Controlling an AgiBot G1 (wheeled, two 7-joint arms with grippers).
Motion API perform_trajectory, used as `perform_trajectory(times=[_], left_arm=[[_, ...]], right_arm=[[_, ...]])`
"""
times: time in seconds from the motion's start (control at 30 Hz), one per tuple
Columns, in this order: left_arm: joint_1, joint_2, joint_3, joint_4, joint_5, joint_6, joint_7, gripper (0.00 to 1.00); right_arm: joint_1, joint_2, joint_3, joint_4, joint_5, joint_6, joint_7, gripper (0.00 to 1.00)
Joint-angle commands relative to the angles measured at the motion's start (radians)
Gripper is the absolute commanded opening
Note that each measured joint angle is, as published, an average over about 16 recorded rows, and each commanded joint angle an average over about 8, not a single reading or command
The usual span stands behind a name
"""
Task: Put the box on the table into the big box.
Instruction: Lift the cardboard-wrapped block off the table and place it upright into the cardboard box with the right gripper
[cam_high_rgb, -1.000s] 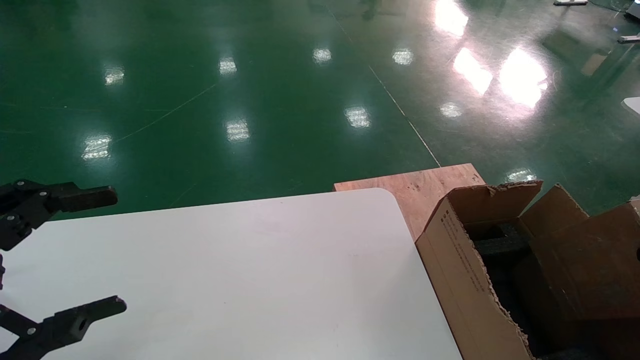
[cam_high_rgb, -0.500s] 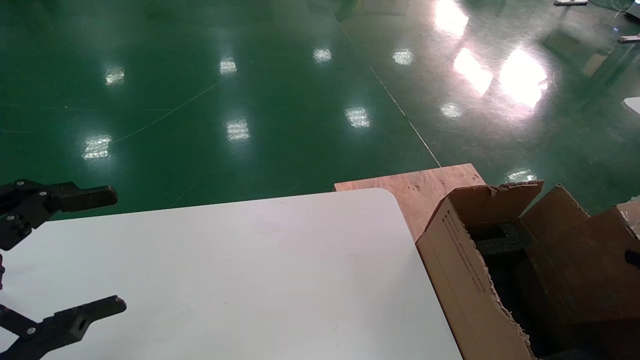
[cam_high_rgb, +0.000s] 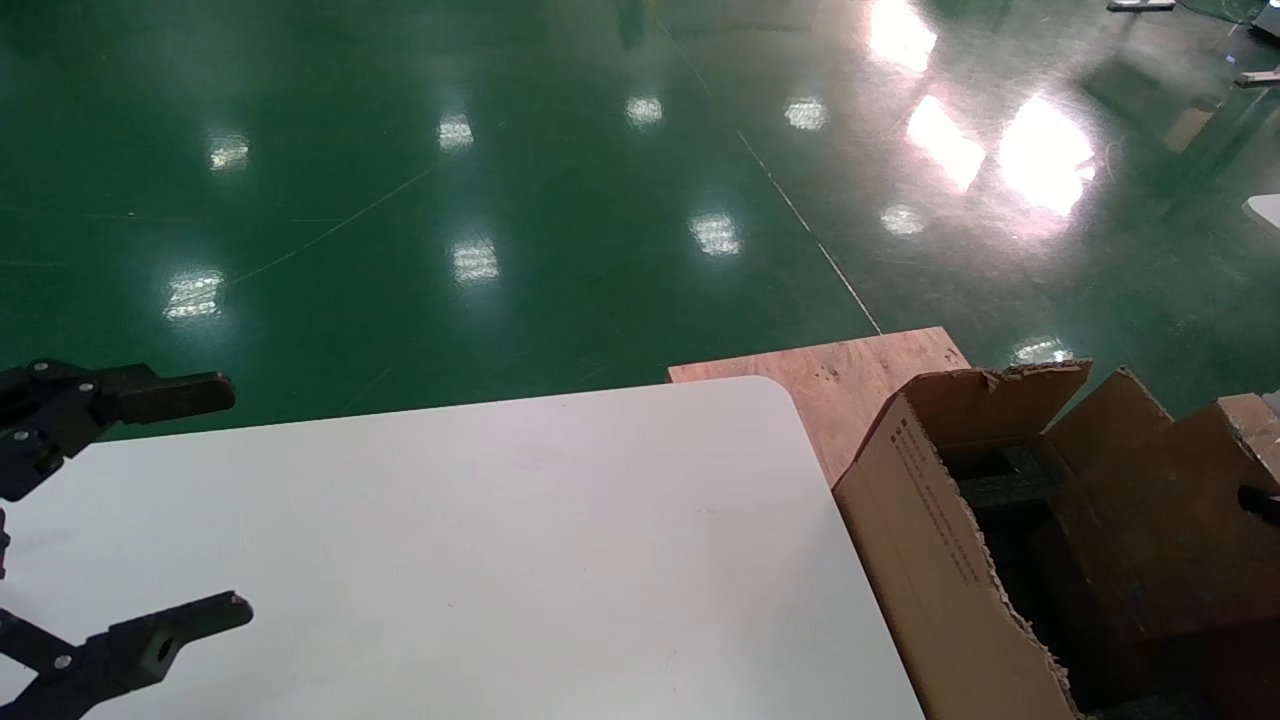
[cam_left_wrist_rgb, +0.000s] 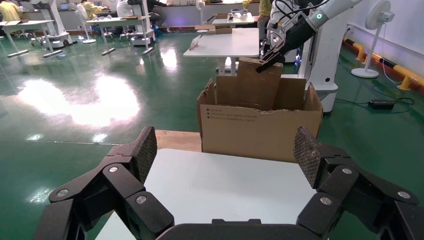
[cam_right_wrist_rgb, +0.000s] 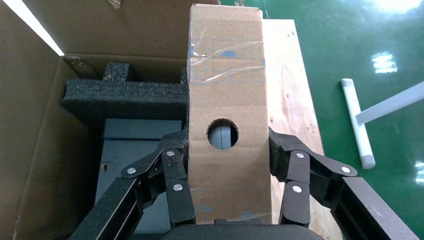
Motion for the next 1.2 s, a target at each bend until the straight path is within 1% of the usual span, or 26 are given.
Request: perform_trajectory(times=[0.03,0.17,0.4,0.63,0.9,1.2], left_arm=[[0.0,0.0,0.0,0.0,0.0,0.0,0.0,1.0],[0.0,0.0,0.0,0.0,0.0,0.0,0.0,1.0],[0.0,0.0,0.0,0.0,0.0,0.0,0.0,1.0],[0.0,0.0,0.0,0.0,0.0,0.0,0.0,1.0],[0.0,0.0,0.0,0.0,0.0,0.0,0.0,1.0],[0.0,0.0,0.001,0.0,0.0,0.0,0.0,1.0]], right_arm=[[0.014,-0.015,-0.026,-0.016,0.013,0.01,-0.013,0.0],[0.037,-0.03,-0.086,-0.027,0.056,0.019,-0.031,0.0],[0.062,-0.032,-0.195,-0.032,0.132,0.037,-0.042,0.0],[0.065,-0.035,-0.259,-0.049,0.185,0.038,-0.048,0.0],[0.051,-0.059,-0.252,-0.092,0.211,0.0,-0.068,0.0],[0.025,-0.077,-0.173,-0.151,0.198,-0.069,-0.102,0.0]])
